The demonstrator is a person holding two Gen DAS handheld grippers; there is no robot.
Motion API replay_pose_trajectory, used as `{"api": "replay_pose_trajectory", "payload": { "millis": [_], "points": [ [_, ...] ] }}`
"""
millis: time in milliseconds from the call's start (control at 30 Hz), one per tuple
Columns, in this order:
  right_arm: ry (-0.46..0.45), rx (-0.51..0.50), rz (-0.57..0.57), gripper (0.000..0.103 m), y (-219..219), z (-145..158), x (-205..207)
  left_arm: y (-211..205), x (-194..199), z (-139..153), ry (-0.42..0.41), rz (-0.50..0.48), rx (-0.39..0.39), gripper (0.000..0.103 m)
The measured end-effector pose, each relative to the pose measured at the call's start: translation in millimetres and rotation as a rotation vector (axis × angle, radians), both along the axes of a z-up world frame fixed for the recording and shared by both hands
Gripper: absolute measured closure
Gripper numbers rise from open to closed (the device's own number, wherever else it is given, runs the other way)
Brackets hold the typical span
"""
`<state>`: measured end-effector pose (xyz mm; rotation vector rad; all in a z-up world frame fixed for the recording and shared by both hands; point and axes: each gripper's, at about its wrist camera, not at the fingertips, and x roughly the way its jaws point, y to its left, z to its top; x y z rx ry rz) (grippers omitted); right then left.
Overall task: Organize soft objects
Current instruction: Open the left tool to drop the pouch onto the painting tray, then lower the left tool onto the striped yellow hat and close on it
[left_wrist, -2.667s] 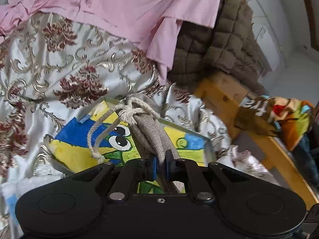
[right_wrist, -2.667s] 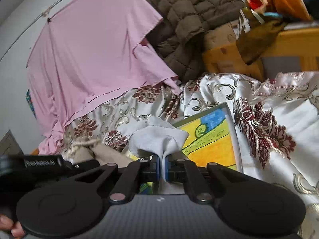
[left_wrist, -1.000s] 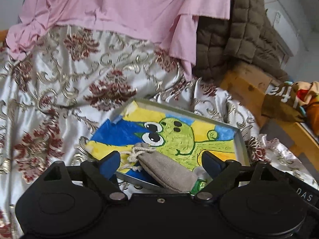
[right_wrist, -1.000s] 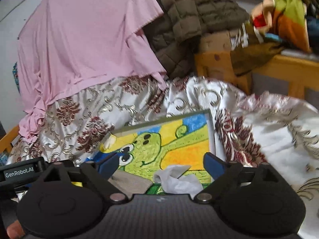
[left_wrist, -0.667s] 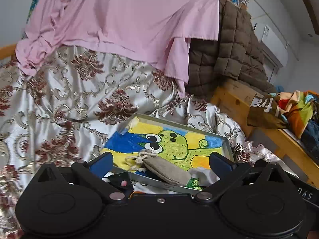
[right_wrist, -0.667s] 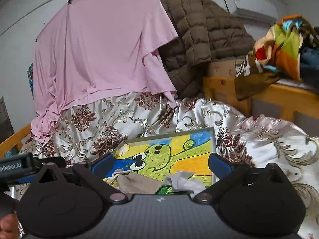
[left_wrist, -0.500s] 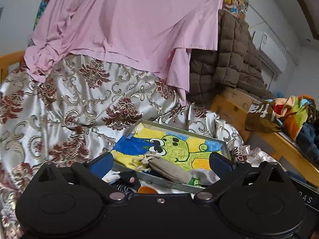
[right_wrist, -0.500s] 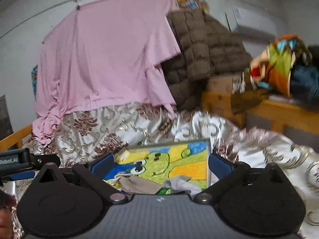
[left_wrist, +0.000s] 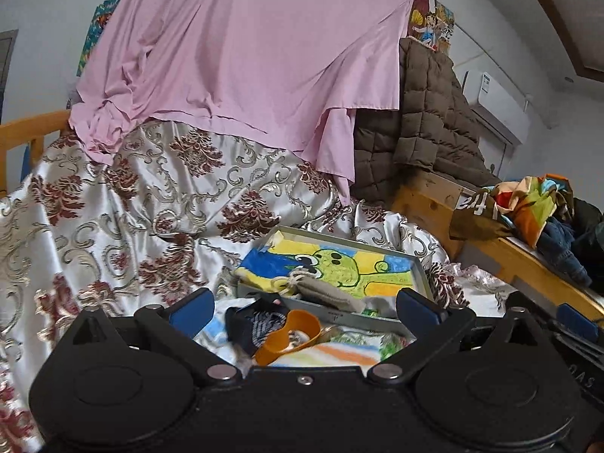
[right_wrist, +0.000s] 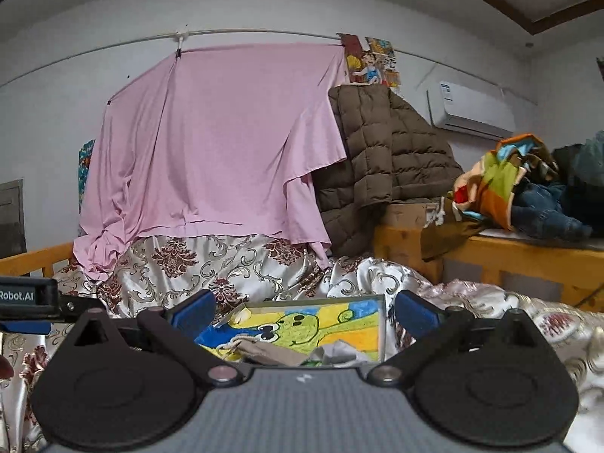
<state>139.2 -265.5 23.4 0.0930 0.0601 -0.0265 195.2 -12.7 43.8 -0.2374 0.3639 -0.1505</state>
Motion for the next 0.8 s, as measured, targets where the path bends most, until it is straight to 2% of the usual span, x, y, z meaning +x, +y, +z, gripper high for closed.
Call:
{"api": "replay_pose_trajectory", "payload": {
  "millis": [233, 400, 567, 700, 800],
  "points": [
    [0.079, 0.039, -0.014, 0.0, 1, -19, -29, 20, -28, -17, 0.015, 0.009, -0.009, 0.001],
    [0.181, -0.049, -0.061, 0.0, 18, -34, -32, 27, -39, -34, 0.051, -0.034, 0.006, 0.001],
    [0.267, -0.086, -0.021, 0.0, 33, -48, -29, 28, -47, -58, 0.093, -0.073, 0.107, 0.001],
    [0.33, -0.133, 0.019, 0.0, 45, -58, -23, 29, -47, -70, 0.126, -0.083, 0.119, 0.001],
    [0.395, -0.111, 0.093, 0.0, 46, -62, -15, 29, -46, -73, 0.134, -0.094, 0.126, 0.001]
  ]
}}
